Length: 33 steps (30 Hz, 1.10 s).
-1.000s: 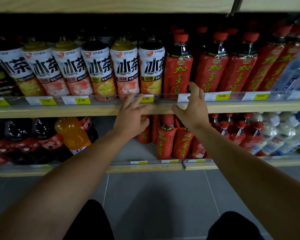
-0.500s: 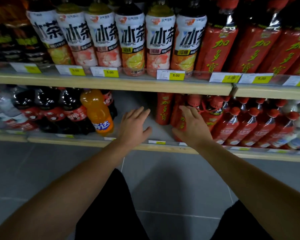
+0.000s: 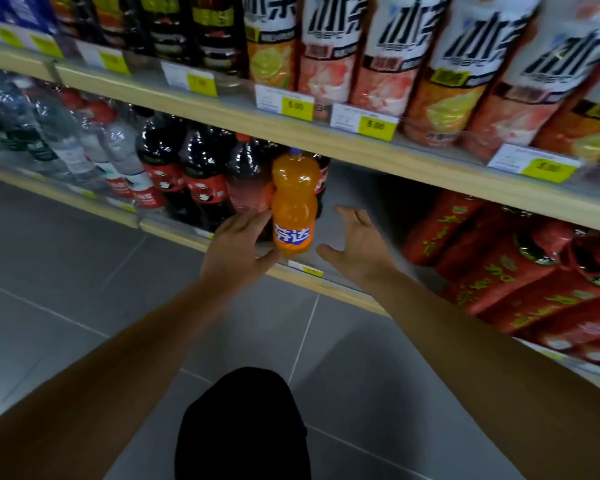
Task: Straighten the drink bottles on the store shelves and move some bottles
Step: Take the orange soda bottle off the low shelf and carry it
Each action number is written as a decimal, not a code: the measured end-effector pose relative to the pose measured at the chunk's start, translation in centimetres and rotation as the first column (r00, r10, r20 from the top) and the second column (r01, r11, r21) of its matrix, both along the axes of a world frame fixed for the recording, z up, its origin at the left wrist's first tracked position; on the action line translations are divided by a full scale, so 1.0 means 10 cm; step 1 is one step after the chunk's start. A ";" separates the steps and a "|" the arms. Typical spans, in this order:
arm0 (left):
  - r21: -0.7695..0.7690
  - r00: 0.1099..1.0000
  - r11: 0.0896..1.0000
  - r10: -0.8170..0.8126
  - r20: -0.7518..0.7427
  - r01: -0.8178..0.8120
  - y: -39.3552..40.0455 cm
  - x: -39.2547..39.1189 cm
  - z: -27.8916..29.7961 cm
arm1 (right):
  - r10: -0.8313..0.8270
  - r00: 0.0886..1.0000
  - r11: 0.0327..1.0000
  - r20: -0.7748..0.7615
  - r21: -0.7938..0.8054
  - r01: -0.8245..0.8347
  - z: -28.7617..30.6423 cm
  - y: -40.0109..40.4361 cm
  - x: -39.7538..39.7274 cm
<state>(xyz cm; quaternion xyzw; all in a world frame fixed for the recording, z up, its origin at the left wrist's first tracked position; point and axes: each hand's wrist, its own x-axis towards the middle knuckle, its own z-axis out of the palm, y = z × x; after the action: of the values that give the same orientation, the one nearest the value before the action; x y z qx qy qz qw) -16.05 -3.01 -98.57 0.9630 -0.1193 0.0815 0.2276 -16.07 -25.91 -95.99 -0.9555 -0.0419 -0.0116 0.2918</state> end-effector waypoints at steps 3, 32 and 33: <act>-0.028 0.999 0.999 0.029 0.015 -0.029 0.23 0.12 -0.04 | 0.011 1.000 1.000 0.028 0.022 -0.011 -0.09 0.28 0.35; -0.129 0.998 0.991 -0.039 0.048 0.045 0.20 0.64 -0.56 | -0.118 0.887 0.988 0.447 0.140 0.061 -0.31 0.60 0.77; -0.127 0.998 0.991 -0.041 0.054 0.048 0.16 0.64 -0.57 | -0.110 0.872 0.989 0.476 0.137 0.051 -0.30 0.56 0.73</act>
<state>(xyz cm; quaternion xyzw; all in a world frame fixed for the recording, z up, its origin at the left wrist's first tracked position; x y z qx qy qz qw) -9.65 -1.46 -104.25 0.9410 -0.1410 0.1088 0.2878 -8.76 -20.28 -99.01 -0.9041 -0.0727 -0.2640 0.3282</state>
